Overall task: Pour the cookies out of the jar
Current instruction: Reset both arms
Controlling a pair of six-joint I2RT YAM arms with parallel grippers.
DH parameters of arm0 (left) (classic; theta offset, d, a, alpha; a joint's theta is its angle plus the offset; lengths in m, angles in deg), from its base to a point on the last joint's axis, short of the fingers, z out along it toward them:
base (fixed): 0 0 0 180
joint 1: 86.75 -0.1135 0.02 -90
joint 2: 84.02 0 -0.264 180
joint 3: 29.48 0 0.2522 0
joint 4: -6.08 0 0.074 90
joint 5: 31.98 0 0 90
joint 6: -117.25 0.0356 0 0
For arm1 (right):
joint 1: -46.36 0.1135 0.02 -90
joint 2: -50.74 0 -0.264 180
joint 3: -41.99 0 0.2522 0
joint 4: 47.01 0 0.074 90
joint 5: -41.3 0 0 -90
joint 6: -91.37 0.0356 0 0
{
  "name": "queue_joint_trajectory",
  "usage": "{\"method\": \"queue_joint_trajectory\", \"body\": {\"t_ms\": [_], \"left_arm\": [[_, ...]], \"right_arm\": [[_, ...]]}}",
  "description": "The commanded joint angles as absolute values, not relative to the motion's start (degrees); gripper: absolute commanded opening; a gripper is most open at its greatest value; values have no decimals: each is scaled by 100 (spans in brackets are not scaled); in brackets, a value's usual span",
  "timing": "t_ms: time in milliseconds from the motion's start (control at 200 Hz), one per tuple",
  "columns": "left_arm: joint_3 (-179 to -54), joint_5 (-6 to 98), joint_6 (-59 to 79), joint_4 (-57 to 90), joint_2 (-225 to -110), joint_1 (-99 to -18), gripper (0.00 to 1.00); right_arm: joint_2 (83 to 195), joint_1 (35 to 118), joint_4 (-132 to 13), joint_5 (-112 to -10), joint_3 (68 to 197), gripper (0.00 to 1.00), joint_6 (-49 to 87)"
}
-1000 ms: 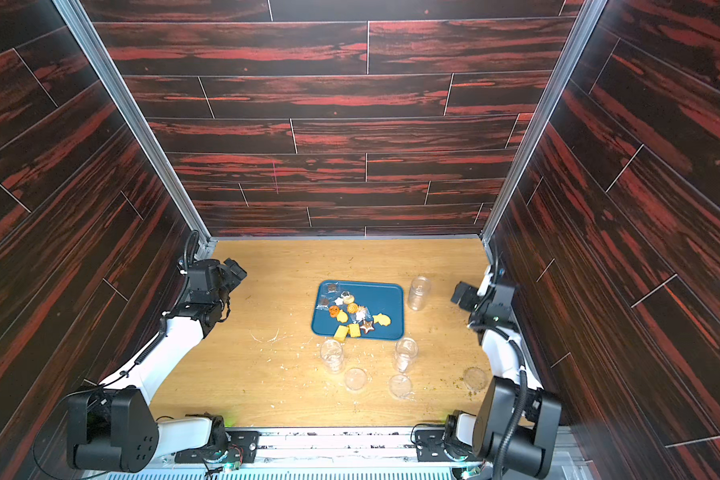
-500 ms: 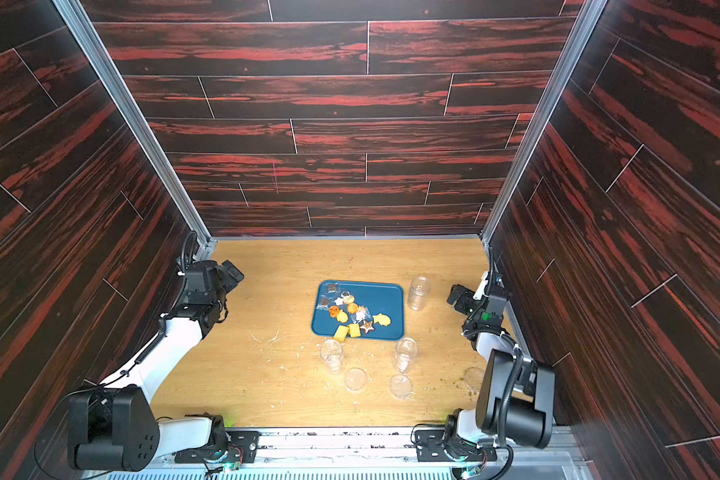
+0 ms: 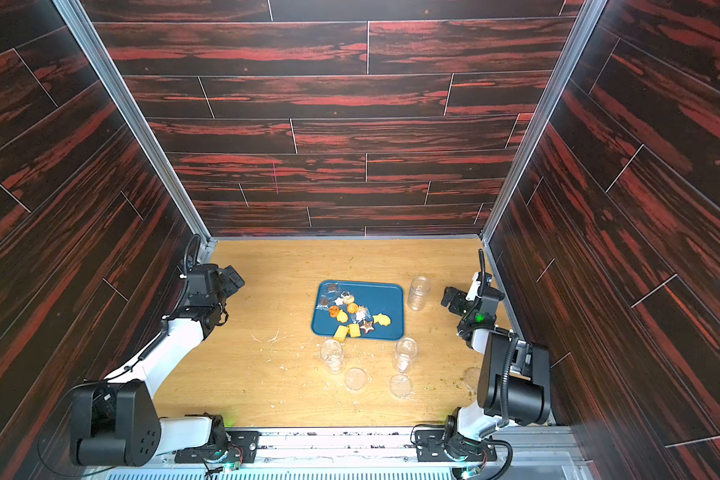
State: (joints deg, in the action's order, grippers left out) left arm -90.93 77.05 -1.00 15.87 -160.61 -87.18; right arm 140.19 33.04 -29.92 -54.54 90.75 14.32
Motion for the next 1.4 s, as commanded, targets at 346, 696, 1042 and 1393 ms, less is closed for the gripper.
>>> {"method": "queue_joint_trajectory", "body": {"t_ms": [346,696,1042,1393], "left_arm": [[-8889,8269,1049,842,-17027,-8785,100],[-8391,8022,1484,566,-17097,-8789,100],[-7866,7338,1906,-640,-17127,-8940,100],[-6837,6815,2004,-2437,-17110,-9018,100]], "right_arm": [[14275,3330,-2702,-5521,9150,98,1301],[14377,3329,-2679,-5527,9169,98,1314],[14373,3328,-2668,-5524,9161,98,1315],[14467,3334,-2805,-5627,9292,98,1266]]}}
